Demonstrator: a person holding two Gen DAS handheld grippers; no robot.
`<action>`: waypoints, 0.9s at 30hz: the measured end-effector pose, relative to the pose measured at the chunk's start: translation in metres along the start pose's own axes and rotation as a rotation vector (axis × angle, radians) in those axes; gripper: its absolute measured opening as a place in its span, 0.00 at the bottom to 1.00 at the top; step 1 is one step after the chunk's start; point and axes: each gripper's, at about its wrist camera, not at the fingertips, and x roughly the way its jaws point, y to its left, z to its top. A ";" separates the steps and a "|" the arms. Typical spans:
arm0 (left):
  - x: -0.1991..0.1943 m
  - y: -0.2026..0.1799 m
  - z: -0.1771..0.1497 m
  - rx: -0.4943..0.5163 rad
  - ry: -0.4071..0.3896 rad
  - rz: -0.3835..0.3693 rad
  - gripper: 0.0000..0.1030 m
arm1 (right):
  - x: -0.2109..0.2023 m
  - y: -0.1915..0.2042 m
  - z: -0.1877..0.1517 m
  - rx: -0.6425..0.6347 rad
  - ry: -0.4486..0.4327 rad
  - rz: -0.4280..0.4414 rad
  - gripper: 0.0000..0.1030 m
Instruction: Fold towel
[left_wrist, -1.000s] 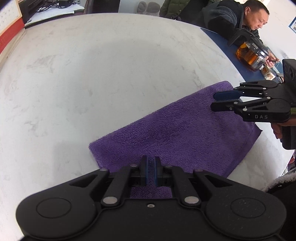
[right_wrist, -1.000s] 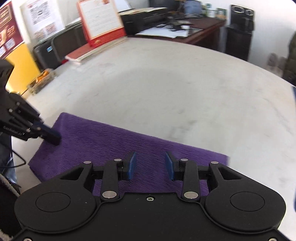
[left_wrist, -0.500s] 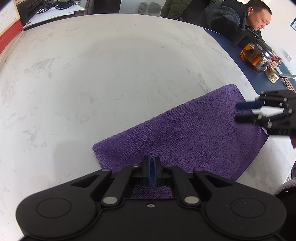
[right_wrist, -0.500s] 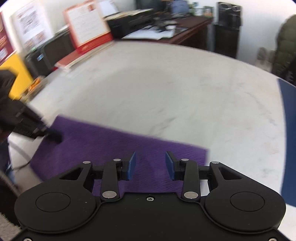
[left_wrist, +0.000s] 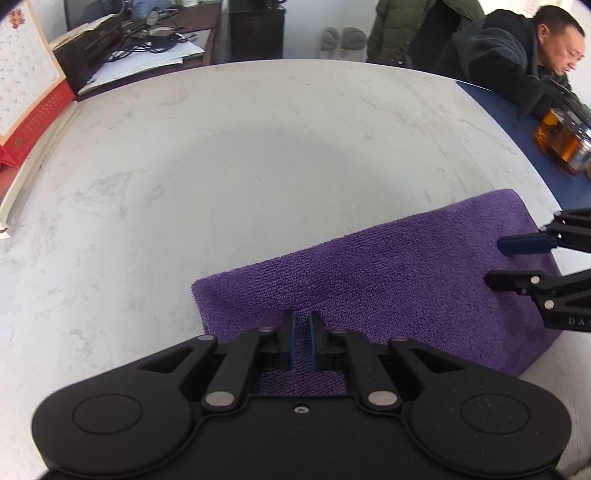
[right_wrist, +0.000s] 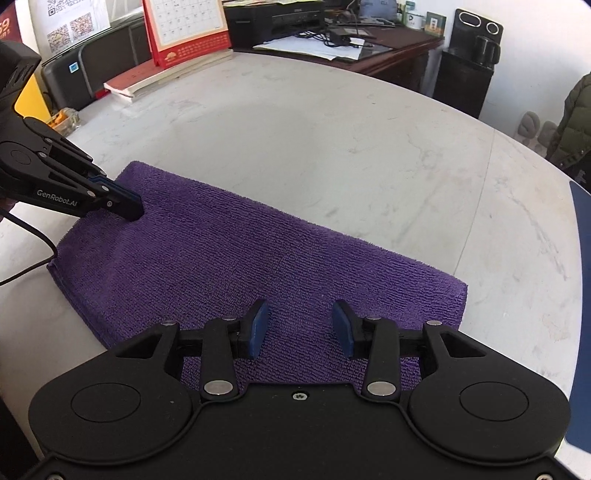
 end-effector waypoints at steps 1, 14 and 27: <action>0.001 -0.002 0.001 -0.004 -0.003 0.015 0.12 | 0.002 0.000 0.002 0.007 0.000 -0.003 0.38; 0.012 -0.007 0.020 -0.084 0.008 0.167 0.67 | 0.020 -0.010 0.023 0.061 0.001 -0.041 0.46; 0.014 -0.002 0.032 -0.118 0.026 0.177 0.71 | 0.036 -0.020 0.043 0.085 0.002 -0.049 0.58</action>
